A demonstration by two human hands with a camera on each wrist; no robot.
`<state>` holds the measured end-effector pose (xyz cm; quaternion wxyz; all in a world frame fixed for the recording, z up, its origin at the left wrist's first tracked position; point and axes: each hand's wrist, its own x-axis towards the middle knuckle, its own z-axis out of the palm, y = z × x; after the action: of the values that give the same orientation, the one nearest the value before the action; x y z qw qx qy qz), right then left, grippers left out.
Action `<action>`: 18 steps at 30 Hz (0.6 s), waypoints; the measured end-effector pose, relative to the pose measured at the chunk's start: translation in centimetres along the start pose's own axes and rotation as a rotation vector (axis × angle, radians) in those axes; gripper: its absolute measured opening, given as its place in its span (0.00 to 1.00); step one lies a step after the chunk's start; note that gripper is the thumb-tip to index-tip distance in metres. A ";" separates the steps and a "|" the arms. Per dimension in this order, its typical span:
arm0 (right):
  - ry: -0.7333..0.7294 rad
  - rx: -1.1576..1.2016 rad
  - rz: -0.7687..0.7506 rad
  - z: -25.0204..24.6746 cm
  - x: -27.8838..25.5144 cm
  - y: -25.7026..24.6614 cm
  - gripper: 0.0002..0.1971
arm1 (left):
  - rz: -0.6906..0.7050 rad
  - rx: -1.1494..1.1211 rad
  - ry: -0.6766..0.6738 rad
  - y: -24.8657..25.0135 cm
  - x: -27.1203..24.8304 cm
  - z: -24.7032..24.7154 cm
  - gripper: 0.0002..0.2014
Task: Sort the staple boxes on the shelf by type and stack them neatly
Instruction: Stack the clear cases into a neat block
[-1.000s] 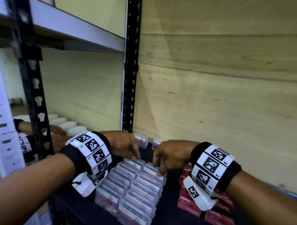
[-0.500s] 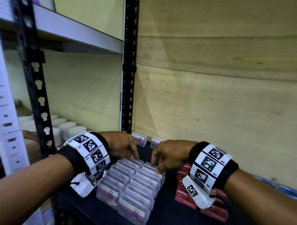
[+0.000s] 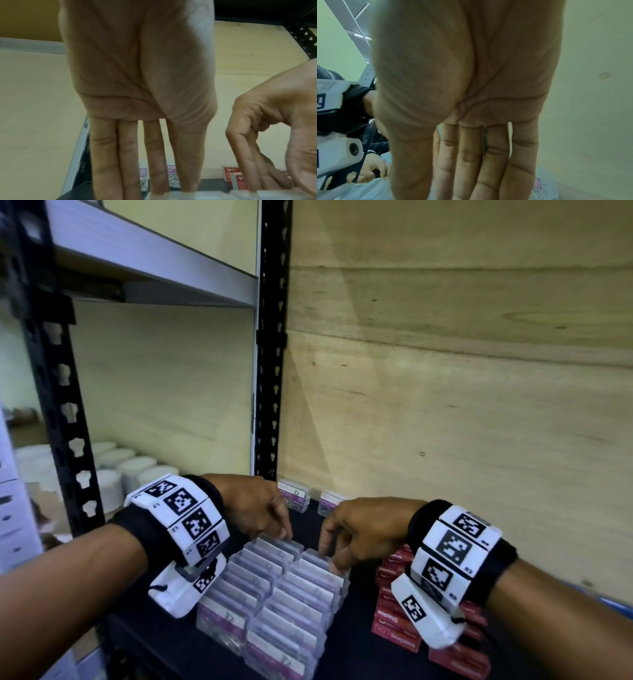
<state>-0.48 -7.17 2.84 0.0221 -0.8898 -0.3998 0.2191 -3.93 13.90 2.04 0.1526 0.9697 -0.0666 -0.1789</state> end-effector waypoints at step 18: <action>0.195 -0.224 0.197 -5.6 8.0 5.8 0.20 | -0.048 0.222 0.271 -4.6 8.8 -4.6 0.19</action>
<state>10.57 -4.64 3.70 -0.0599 -0.9386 -0.3285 0.0870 6.26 17.85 1.77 0.0480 0.9971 -0.0417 -0.0417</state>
